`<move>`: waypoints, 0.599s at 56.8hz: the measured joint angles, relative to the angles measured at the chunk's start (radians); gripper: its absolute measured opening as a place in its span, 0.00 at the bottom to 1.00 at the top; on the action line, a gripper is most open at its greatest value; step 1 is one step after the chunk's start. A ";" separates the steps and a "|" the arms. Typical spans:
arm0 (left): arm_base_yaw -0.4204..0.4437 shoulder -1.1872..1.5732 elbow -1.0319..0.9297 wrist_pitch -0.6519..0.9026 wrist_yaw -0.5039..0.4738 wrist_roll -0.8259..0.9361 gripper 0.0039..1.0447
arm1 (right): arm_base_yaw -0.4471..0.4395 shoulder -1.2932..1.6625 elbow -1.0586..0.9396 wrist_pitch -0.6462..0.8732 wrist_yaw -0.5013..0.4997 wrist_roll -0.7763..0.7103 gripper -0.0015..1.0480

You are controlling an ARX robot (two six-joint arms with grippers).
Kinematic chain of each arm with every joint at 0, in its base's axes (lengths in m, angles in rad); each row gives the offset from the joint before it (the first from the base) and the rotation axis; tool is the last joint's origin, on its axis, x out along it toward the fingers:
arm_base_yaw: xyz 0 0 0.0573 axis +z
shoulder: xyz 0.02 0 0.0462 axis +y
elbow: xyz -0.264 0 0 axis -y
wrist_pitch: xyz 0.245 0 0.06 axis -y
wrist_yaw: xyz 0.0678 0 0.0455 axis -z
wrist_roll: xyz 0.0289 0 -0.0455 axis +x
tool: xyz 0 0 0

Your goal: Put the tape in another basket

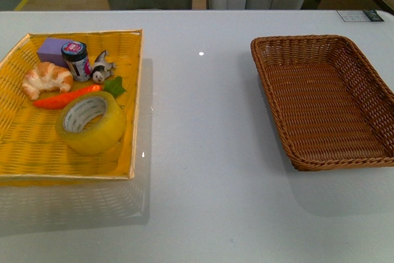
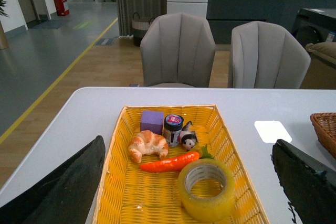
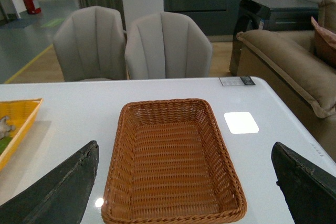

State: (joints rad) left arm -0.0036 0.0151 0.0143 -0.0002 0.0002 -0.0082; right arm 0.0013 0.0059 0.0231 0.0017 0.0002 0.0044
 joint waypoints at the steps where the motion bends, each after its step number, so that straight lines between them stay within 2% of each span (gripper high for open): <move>1: 0.000 0.000 0.000 0.000 0.000 0.000 0.92 | 0.000 0.000 0.000 0.000 0.000 0.000 0.91; 34: 0.000 0.000 0.000 0.000 0.000 0.000 0.92 | 0.000 0.000 0.000 0.000 0.000 0.000 0.91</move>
State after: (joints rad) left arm -0.0036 0.0151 0.0143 -0.0002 0.0002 -0.0082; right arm 0.0013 0.0059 0.0227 0.0017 0.0002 0.0048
